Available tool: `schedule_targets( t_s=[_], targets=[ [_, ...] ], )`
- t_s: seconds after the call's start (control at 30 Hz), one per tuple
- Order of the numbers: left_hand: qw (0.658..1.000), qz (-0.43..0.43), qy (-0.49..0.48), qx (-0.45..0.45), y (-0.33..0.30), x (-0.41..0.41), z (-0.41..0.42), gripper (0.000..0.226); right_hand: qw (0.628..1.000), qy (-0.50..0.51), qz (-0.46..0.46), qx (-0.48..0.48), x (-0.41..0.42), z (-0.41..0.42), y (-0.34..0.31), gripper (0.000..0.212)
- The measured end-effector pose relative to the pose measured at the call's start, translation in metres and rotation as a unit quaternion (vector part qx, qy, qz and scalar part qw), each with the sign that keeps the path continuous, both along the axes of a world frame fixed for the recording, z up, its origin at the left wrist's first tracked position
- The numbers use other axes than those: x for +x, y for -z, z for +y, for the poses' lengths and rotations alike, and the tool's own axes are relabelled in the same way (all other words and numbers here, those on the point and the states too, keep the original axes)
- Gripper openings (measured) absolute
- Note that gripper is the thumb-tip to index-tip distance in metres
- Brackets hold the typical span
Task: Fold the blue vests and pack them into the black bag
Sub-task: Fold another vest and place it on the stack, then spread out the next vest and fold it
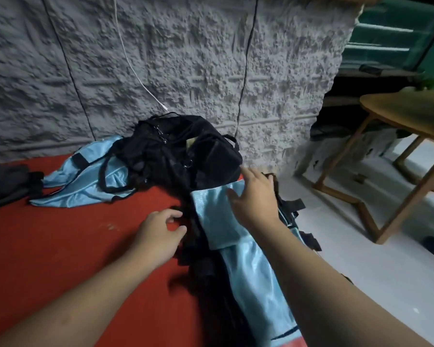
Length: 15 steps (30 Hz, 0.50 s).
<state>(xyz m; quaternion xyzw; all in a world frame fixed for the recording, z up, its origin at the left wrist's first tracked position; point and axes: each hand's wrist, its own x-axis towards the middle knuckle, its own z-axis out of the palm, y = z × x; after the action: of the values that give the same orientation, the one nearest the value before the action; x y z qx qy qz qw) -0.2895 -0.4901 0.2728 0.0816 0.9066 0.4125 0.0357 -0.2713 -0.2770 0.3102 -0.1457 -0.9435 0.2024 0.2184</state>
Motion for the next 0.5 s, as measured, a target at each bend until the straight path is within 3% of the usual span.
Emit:
schedule_targets(
  t_s=[0.1,0.23,0.4,0.5],
  targets=[
    [1.000,0.009,-0.015,-0.019,0.008,0.002,-0.038,0.033,0.992,-0.120,0.003,-0.028,-0.001,-0.069,0.002,0.052],
    [0.997,0.011,-0.046,-0.062,0.024,-0.003,-0.096,0.043,0.972,-0.217,-0.082,-0.028,-0.013,-0.150,0.021,0.051],
    [0.979,0.087,-0.045,-0.179,0.032,-0.025,-0.147,0.044,0.952,-0.258,-0.162,-0.020,-0.036,-0.211,0.052,0.032],
    [0.966,0.073,-0.035,-0.246,0.037,-0.048,-0.166,0.053,0.945,-0.272,-0.181,-0.001,-0.049,-0.234,0.074,0.031]
  ],
)
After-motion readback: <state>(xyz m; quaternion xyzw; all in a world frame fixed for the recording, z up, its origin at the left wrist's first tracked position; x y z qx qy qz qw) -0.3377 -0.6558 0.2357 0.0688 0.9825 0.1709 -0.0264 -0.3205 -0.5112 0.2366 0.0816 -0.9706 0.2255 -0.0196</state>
